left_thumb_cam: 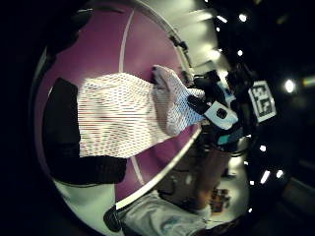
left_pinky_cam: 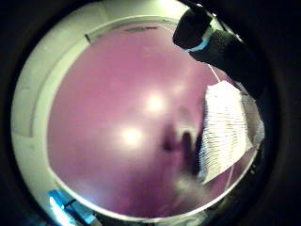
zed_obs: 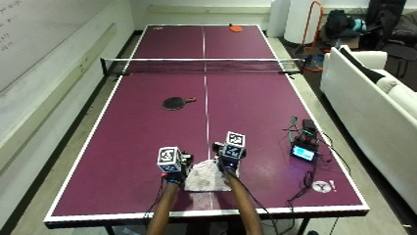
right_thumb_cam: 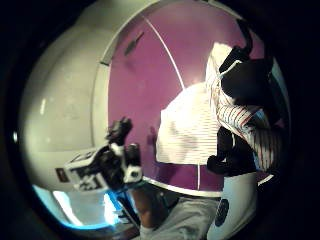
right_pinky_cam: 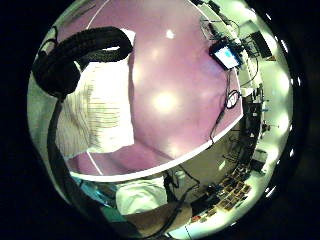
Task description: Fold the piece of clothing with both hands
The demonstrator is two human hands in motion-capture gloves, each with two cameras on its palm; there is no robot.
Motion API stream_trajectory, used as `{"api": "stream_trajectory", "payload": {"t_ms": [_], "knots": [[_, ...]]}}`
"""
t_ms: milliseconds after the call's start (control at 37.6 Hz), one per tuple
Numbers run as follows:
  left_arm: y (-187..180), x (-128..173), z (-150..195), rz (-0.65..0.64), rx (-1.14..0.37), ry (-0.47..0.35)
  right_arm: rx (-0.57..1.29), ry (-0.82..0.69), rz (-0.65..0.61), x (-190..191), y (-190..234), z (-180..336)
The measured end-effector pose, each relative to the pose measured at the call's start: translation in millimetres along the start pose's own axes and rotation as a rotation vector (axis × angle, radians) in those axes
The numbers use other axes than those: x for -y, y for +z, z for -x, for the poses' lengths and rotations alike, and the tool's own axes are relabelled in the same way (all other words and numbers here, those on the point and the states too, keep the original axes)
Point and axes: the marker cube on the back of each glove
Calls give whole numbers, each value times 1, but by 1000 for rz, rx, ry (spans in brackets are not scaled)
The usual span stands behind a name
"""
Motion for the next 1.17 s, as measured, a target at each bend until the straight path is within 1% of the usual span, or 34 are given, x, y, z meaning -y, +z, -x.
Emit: {"api": "stream_trajectory", "payload": {"t_ms": [53, 106, 186, 266, 293, 373, 399, 479, 532, 559, 612, 692, 772, 825, 878, 985, 1091, 1171], "knots": [[18, 11, 15, -21, 38, 24, 9, -44, 12, -2, 11, 16], [25, 17, 24, -40, 50, 41, 5, -63, 60, -5, 24, 25], [12, 11, 30, -36, 60, 32, -14, -63, 135, -11, 40, 34], [3, 5, 30, -20, 39, 27, 12, -109, 110, -8, 46, 40], [2, 4, 30, -10, 27, 28, 26, -125, 127, -10, 48, 41], [0, 1, 30, 18, -5, 27, 87, -167, 251, -20, 50, 37], [1, 2, 30, 22, -11, 27, 124, -190, 262, -20, 49, 34], [7, 6, 30, 29, -16, 28, 253, -267, 218, -17, 35, 26], [6, 6, 29, 41, -15, 31, 273, -289, 197, -18, 24, 15], [5, 5, 26, 48, -17, 34, 249, -292, 188, -19, 18, 9], [4, 5, 22, 65, -18, 44, 138, -284, 149, -17, 10, -8], [6, 6, 18, 94, 13, 47, -120, -240, 65, 1, 7, -38], [4, 4, 14, 118, 59, 49, -335, -169, 39, 7, 3, -63], [5, 4, 11, 138, 86, 59, -407, -135, 33, 3, -6, -74], [6, 3, 9, 158, 108, 68, -417, -125, 23, -2, -13, -80], [-3, -5, 1, 179, 133, 83, -357, -119, -23, -7, -25, -90], [-1, -4, -1, 155, 153, 87, -328, -106, -83, -8, -32, -95], [0, -4, -2, 133, 161, 85, -319, -100, -106, -10, -35, -97]]}}
